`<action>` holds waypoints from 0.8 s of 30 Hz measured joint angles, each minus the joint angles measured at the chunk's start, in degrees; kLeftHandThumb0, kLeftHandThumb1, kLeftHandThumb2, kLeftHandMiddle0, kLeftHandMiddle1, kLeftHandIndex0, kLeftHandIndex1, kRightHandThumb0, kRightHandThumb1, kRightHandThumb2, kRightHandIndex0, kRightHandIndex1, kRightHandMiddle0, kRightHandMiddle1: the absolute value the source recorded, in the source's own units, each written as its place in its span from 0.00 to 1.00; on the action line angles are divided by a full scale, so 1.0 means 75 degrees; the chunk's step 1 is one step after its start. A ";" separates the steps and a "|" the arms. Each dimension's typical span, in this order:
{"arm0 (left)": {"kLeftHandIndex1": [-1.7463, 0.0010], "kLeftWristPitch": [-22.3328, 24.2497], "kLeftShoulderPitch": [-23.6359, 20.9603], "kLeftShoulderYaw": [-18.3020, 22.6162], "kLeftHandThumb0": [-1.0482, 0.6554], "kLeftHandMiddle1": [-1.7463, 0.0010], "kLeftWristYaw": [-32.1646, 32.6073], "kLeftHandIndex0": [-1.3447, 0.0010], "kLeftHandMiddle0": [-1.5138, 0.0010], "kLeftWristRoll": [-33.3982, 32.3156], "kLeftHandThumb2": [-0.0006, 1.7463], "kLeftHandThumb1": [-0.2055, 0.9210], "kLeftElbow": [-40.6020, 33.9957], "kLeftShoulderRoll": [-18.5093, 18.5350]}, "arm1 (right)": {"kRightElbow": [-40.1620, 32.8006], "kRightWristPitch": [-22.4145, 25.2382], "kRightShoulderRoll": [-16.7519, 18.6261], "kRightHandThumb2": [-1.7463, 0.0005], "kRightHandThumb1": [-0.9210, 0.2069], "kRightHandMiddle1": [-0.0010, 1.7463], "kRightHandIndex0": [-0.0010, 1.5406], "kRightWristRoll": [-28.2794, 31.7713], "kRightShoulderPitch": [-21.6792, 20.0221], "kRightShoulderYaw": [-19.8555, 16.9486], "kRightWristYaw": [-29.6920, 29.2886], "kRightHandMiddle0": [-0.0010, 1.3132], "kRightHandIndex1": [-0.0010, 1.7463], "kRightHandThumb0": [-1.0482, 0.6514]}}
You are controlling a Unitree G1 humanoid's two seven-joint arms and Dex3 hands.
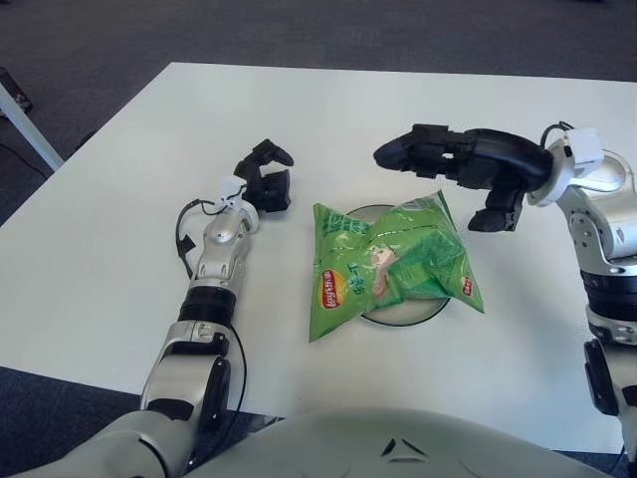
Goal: Put the snack into the plate.
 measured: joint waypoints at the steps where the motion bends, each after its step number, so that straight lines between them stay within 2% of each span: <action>1: 0.00 -0.0005 -0.0002 0.0000 0.35 0.00 -0.0005 0.59 0.24 0.0000 0.70 0.53 0.0004 0.0000 | 0.0114 -0.0054 0.0000 0.66 0.23 0.23 0.02 0.0101 0.0001 -0.0084 0.0079 0.00 0.02 0.09; 9: 0.00 -0.0075 -0.0033 0.0000 0.35 0.00 -0.0038 0.59 0.24 0.0000 0.70 0.53 0.0092 0.0003 | 0.0484 -0.0233 -0.0177 0.68 0.24 0.23 0.03 0.0325 -0.0001 -0.0551 0.0237 0.00 0.03 0.11; 16: 0.00 -0.0132 -0.0064 0.0004 0.35 0.00 -0.0047 0.59 0.23 -0.0004 0.70 0.53 0.0169 0.0001 | 0.1421 -0.0258 -0.0769 0.52 0.51 0.35 0.04 0.0077 -0.0008 -0.0731 0.0332 0.00 0.04 0.20; 19: 0.00 -0.0163 -0.0080 0.0006 0.35 0.00 -0.0050 0.59 0.23 -0.0004 0.70 0.53 0.0211 -0.0001 | 0.1683 -0.0264 -0.1032 0.49 0.57 0.38 0.04 -0.0184 0.0046 -0.0839 0.0175 0.00 0.05 0.23; 21: 0.00 -0.0195 -0.0079 0.0013 0.35 0.00 -0.0050 0.59 0.23 -0.0004 0.70 0.53 0.0247 0.0003 | 0.1676 -0.0113 -0.1171 0.47 0.58 0.38 0.04 -0.0418 0.0072 -0.0857 -0.0182 0.00 0.05 0.24; 24: 0.00 -0.0222 -0.0096 0.0012 0.35 0.00 -0.0050 0.59 0.23 -0.0002 0.70 0.53 0.0270 0.0006 | 0.1585 0.0129 -0.1220 0.48 0.50 0.39 0.07 -0.0621 0.0186 -0.0999 -0.0807 0.00 0.08 0.25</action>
